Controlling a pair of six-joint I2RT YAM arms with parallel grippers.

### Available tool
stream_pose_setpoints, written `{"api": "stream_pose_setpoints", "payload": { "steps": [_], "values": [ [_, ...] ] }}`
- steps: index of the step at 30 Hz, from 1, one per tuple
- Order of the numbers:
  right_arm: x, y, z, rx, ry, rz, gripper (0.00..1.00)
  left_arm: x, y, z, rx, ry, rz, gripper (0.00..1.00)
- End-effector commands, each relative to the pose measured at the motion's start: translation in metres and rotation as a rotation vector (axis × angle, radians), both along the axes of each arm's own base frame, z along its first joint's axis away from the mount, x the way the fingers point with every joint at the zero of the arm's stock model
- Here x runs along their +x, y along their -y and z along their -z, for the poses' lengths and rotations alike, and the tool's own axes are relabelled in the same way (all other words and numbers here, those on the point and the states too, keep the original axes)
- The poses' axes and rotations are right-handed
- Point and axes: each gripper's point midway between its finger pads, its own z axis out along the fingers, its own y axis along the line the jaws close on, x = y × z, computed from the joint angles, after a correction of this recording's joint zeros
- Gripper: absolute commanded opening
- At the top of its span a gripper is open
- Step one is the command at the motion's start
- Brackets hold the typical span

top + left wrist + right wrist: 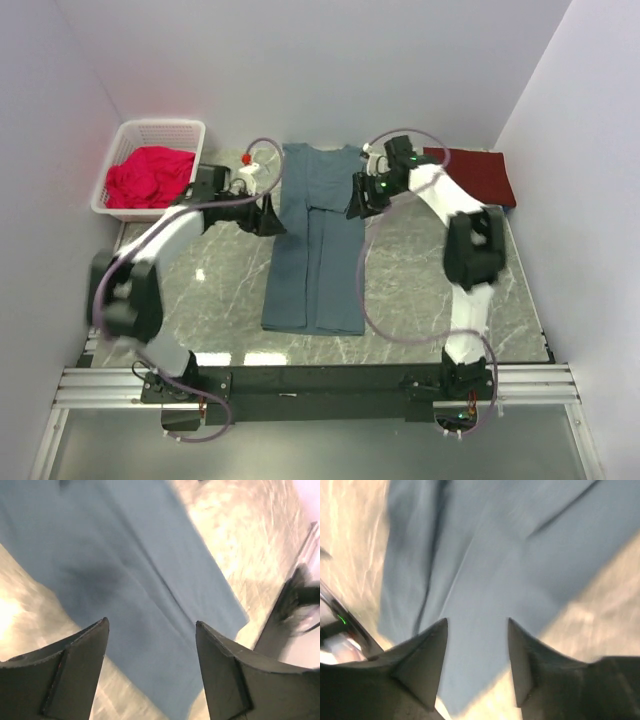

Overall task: Fold and stack the t-shirts
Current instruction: Fold the tshirt

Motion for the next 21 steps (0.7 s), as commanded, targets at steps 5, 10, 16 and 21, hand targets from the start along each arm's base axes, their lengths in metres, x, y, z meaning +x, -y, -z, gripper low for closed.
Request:
{"api": "stream_pose_setpoints", "payload": {
  "steps": [5, 10, 16, 21],
  "values": [
    [-0.126, 0.014, -0.109, -0.179, 0.511, -0.367, 0.63, -0.085, -0.046, -0.039, 0.2, 0.526, 0.347, 0.77],
    [-0.199, 0.024, -0.072, -0.312, 0.763, -0.635, 0.62, -0.139, -0.06, -0.027, 0.292, 0.854, 0.588, 0.79],
    [-0.27, 0.001, -0.022, -0.299, 0.845, -0.927, 0.6, -0.186, -0.055, 0.029, 0.31, 0.956, 0.807, 0.82],
    [-0.298, -0.018, 0.019, -0.3, 0.819, -1.072, 0.57, -0.192, -0.05, 0.053, 0.31, 0.948, 0.868, 0.8]
  ]
}}
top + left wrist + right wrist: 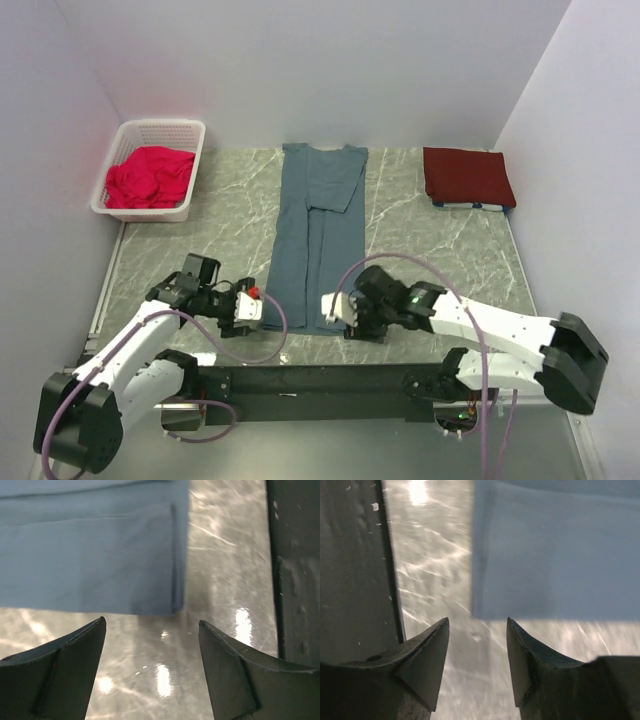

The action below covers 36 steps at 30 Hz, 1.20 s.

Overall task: Fold and stack the t-shirts
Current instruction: Fold the tshirt

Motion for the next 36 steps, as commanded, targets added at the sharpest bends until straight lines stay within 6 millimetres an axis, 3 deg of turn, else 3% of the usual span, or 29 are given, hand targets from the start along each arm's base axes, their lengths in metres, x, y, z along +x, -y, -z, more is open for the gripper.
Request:
{"api": "stream_pose_setpoints", "payload": {
  "steps": [1, 5, 12, 21, 25, 28, 32, 36],
  "values": [
    [0.004, -0.029, 0.007, 0.021, 0.106, -0.084, 0.56, 0.006, 0.007, 0.003, 0.0, 0.099, 0.088, 0.8],
    [0.011, -0.041, 0.022, -0.003, 0.109, -0.067, 0.49, 0.005, 0.009, 0.009, 0.015, 0.118, 0.117, 0.79],
    [0.009, -0.025, 0.056, -0.12, 0.095, -0.09, 0.47, 0.001, 0.011, 0.021, 0.042, 0.132, 0.167, 0.78],
    [-0.003, -0.013, 0.07, -0.184, 0.054, -0.105, 0.5, 0.0, 0.022, 0.033, 0.066, 0.121, 0.19, 0.72],
    [-0.007, -0.01, 0.063, -0.163, 0.058, -0.113, 0.51, 0.0, 0.028, 0.036, 0.075, 0.13, 0.201, 0.68],
    [-0.011, -0.003, 0.069, -0.192, 0.037, -0.113, 0.49, -0.001, 0.03, 0.04, 0.085, 0.115, 0.212, 0.61],
    [-0.016, 0.005, 0.082, -0.245, 0.005, -0.123, 0.42, 0.001, 0.03, 0.045, 0.108, 0.09, 0.202, 0.44],
    [-0.015, 0.007, 0.087, -0.269, -0.001, -0.12, 0.4, -0.005, 0.024, 0.054, 0.142, 0.104, 0.235, 0.4]
  ]
}}
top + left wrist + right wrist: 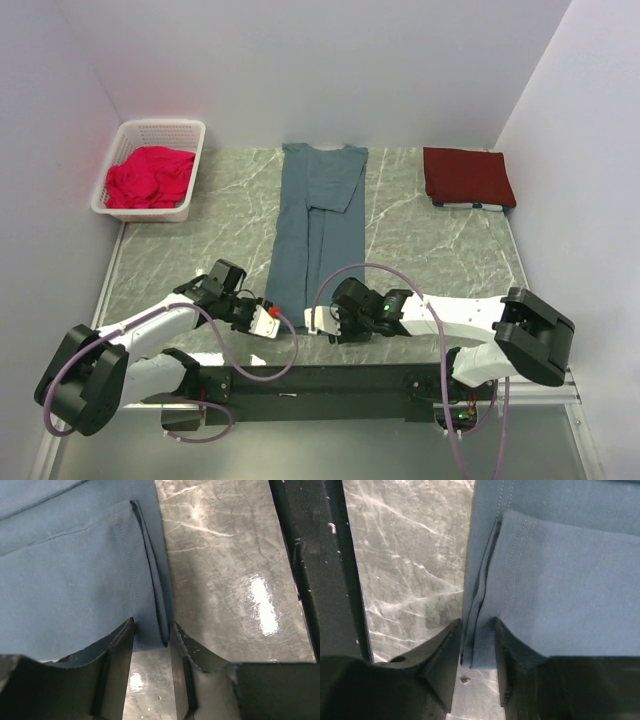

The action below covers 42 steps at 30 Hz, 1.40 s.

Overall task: Fold and stack the t-shirts
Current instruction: Fold the tshirt

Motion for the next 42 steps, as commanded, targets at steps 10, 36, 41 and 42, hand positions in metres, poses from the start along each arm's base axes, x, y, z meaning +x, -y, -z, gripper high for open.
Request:
{"api": "stream_pose_setpoints", "payload": {
  "steps": [10, 36, 41, 42],
  "values": [
    [-0.012, 0.038, 0.041, -0.224, -0.071, 0.023, 0.06, -0.009, -0.004, 0.017, 0.071, 0.045, 0.065, 0.4],
    [0.059, 0.027, -0.054, 0.009, 0.011, 0.133, 0.0, 0.053, 0.023, -0.074, -0.082, -0.012, -0.127, 0.0],
    [0.121, 0.031, -0.069, 0.005, 0.093, 0.139, 0.0, 0.111, 0.031, -0.083, -0.108, 0.037, -0.174, 0.0],
    [0.129, 0.032, -0.063, -0.011, 0.085, 0.142, 0.0, 0.126, 0.031, -0.09, -0.111, 0.067, -0.18, 0.0]
  ]
}}
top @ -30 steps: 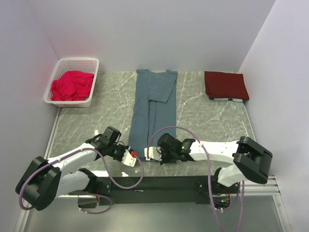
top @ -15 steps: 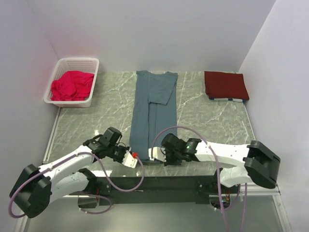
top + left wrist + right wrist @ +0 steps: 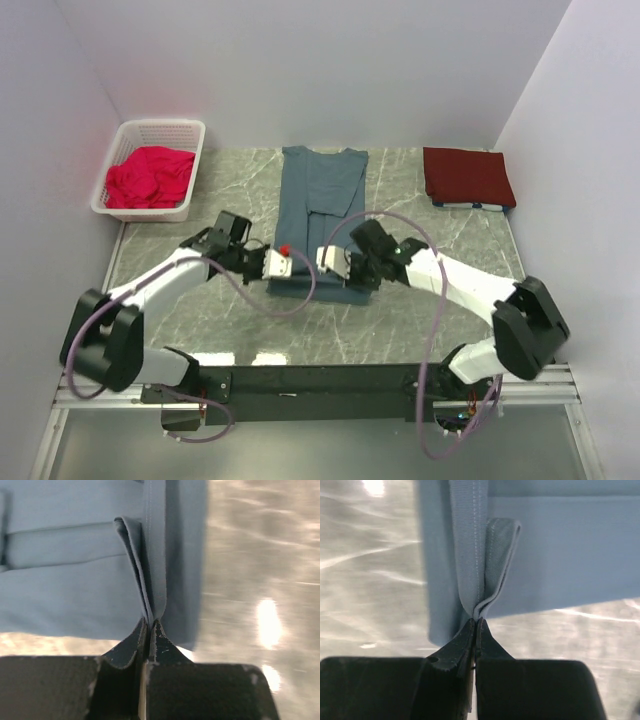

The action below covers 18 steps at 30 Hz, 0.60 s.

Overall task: Fold and stack the t-shirts
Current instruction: Fold the tshirt

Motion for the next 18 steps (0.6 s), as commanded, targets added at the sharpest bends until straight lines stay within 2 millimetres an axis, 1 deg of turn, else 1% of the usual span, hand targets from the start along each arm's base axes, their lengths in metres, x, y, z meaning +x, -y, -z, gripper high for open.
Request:
{"api": "stream_pose_setpoints", "payload": {
  "steps": [1, 2, 3, 4, 5, 6, 7, 8, 9, 10, 11, 12, 13, 14, 15, 16, 17, 18],
  "values": [
    [0.048, 0.0, -0.014, -0.025, 0.086, -0.046, 0.0, 0.045, 0.007, -0.022, -0.036, 0.103, 0.0, 0.0],
    [0.062, 0.004, -0.015, -0.027, 0.092, -0.027, 0.0, 0.061, 0.009, -0.022, -0.036, 0.109, -0.008, 0.0],
    [0.072, 0.005, -0.007, -0.041, 0.074, -0.02, 0.0, 0.071, 0.005, -0.022, -0.032, 0.111, -0.024, 0.0],
    [0.088, -0.001, -0.019, -0.022, 0.102, -0.018, 0.0, 0.08, 0.004, -0.022, -0.03, 0.121, -0.023, 0.01],
    [0.098, 0.003, -0.01, -0.042, 0.089, -0.016, 0.0, 0.096, 0.007, -0.021, -0.03, 0.133, -0.029, 0.01],
    [0.106, 0.002, -0.011, -0.045, 0.097, -0.017, 0.0, 0.106, 0.006, -0.021, -0.027, 0.138, -0.041, 0.0],
    [0.12, -0.002, -0.019, -0.035, 0.125, -0.022, 0.0, 0.115, 0.006, -0.021, -0.025, 0.148, -0.044, 0.01],
    [0.127, -0.001, -0.011, -0.048, 0.111, -0.022, 0.0, 0.129, 0.009, -0.019, -0.023, 0.154, -0.05, 0.0],
    [0.135, 0.001, -0.011, -0.052, 0.113, -0.013, 0.0, 0.14, 0.008, -0.019, -0.022, 0.169, -0.061, 0.01],
    [0.148, -0.002, -0.019, -0.043, 0.138, -0.009, 0.0, 0.149, 0.008, -0.019, -0.022, 0.178, -0.065, 0.01],
    [0.156, -0.001, -0.02, -0.042, 0.141, -0.003, 0.0, 0.161, 0.011, -0.017, -0.022, 0.18, -0.068, 0.01],
    [0.164, 0.002, -0.011, -0.052, 0.124, 0.01, 0.0, 0.17, 0.009, -0.015, -0.021, 0.188, -0.078, 0.01],
    [0.177, 0.0, -0.021, -0.041, 0.147, 0.017, 0.0, 0.178, 0.008, -0.015, -0.021, 0.195, -0.084, 0.01],
    [0.182, 0.0, -0.012, -0.05, 0.127, 0.018, 0.0, 0.188, 0.01, -0.012, -0.022, 0.198, -0.087, 0.01],
    [0.188, 0.001, -0.012, -0.054, 0.132, 0.022, 0.0, 0.194, 0.008, -0.012, -0.023, 0.206, -0.091, 0.01],
    [0.2, 0.002, -0.019, -0.053, 0.156, 0.029, 0.0, 0.201, 0.008, -0.012, -0.022, 0.218, -0.096, 0.01],
    [0.205, 0.001, -0.015, -0.055, 0.157, 0.029, 0.0, 0.209, 0.008, -0.01, -0.022, 0.222, -0.101, 0.0],
    [0.21, 0.003, -0.016, -0.055, 0.162, 0.034, 0.0, 0.214, 0.007, -0.01, -0.023, 0.227, -0.104, 0.01]
  ]
}}
